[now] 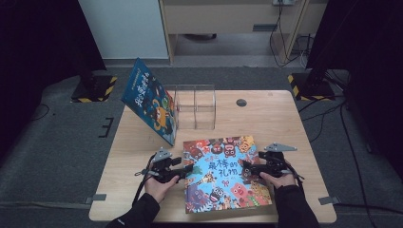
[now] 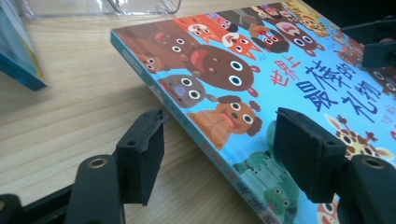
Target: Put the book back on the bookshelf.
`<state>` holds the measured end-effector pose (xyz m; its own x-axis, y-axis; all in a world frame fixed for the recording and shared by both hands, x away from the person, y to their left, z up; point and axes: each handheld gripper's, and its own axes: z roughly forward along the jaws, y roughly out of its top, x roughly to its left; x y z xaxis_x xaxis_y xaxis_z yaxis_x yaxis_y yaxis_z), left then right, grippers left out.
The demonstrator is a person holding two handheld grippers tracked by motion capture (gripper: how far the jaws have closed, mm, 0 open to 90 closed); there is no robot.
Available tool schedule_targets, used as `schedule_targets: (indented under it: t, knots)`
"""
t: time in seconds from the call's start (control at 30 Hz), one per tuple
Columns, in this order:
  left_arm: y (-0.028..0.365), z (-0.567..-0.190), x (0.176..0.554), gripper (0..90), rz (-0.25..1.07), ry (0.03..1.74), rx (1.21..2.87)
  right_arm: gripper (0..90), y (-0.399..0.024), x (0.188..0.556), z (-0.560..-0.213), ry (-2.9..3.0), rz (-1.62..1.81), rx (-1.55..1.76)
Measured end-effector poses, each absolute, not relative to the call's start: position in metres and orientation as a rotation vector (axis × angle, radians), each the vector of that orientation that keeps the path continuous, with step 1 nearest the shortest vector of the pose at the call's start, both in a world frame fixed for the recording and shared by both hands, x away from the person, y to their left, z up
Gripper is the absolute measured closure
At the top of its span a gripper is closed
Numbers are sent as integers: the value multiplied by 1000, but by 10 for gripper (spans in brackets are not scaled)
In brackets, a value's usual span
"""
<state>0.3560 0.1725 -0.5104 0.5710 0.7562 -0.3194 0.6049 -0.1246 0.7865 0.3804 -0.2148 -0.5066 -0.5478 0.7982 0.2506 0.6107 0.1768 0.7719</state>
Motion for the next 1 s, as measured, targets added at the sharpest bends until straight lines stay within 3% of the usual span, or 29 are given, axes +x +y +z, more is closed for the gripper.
schedule_targets:
  t: [1.0]
  knots:
    - [165,-516,367,274,63,1175,1776,106,-211,392,-512,2311,1371,1503]
